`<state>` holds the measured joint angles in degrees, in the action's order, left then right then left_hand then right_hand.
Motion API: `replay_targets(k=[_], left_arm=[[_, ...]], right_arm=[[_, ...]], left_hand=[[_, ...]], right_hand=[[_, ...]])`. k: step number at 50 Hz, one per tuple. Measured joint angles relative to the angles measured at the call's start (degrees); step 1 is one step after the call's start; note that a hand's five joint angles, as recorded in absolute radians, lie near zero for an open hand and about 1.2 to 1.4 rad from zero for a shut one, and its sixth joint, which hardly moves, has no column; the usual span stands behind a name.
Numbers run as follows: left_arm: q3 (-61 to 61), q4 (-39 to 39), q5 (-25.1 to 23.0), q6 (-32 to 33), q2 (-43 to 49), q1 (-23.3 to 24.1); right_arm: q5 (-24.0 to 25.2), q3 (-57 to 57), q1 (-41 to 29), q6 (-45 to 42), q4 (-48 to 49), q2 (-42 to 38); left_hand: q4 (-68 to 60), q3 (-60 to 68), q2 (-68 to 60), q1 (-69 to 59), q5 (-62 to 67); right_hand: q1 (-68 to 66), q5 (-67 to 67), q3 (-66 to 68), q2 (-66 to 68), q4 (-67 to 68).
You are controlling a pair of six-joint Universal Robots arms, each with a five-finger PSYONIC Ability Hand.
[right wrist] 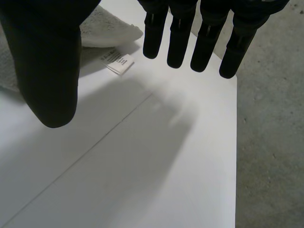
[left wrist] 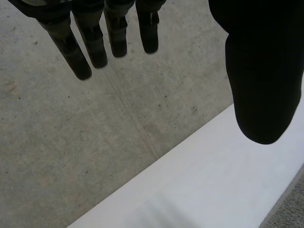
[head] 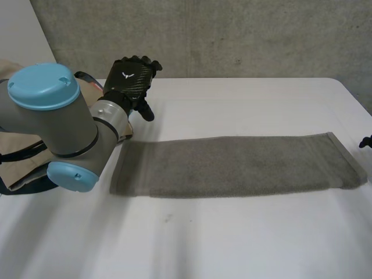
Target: Fold the laundry.
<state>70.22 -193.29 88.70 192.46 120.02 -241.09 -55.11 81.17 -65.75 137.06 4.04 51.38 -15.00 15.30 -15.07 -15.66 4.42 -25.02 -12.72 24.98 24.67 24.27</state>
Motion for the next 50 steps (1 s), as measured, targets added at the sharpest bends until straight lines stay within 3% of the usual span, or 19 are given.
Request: replay_targets(k=[8,16,35,36,37,39,50], left_arm=[[-0.1,0.0,-0.5,-0.1,-0.4,-0.1],[-0.1,0.2,-1.5,-0.7,-1.5,-0.4],[0.3,0.3,-1.7,-1.6,-1.5,-0.6],[0.3,0.3,-1.7,-1.6,-1.5,-0.6],[0.3,0.4,-1.7,-1.6,-1.5,-0.6],[0.3,0.4,-1.7,-1.6,-1.5,-0.6],[0.5,0.4,-1.8,-1.6,-2.1,-0.8]], right_arm=[[1.3,1.1,-2.7,0.4,-4.9,5.3],[-1.6,5.4,-5.9,2.9,-7.7,9.9],[-6.1,9.7,-8.0,2.6,-1.1,7.4],[-6.3,9.7,-8.0,2.5,-0.9,7.2],[-6.6,9.6,-7.9,2.3,-0.6,6.9],[-7.0,9.6,-7.7,2.2,0.0,6.7],[-7.4,11.1,-5.1,3.9,4.6,9.6]], left_hand=[[3.6,-3.1,3.4,3.8,-1.7],[3.6,-3.1,3.4,3.8,-1.7],[3.6,-3.1,3.4,3.8,-1.7],[3.6,-3.1,3.4,3.8,-1.7],[3.6,-3.1,3.4,3.8,-1.7],[3.6,-3.1,3.4,3.8,-1.7],[3.6,-3.1,3.4,3.8,-1.7]], right_hand=[[0.7,-1.6,-0.9,-0.8,-0.1],[-5.7,-8.5,5.9,6.2,6.7],[-11.5,-13.9,11.7,12.0,12.2],[-14.8,-16.7,14.5,15.3,15.0],[-27.2,-28.3,26.2,27.9,26.6],[-39.4,-41.4,39.5,40.5,40.1],[-39.9,-43.4,42.7,42.9,44.1]])
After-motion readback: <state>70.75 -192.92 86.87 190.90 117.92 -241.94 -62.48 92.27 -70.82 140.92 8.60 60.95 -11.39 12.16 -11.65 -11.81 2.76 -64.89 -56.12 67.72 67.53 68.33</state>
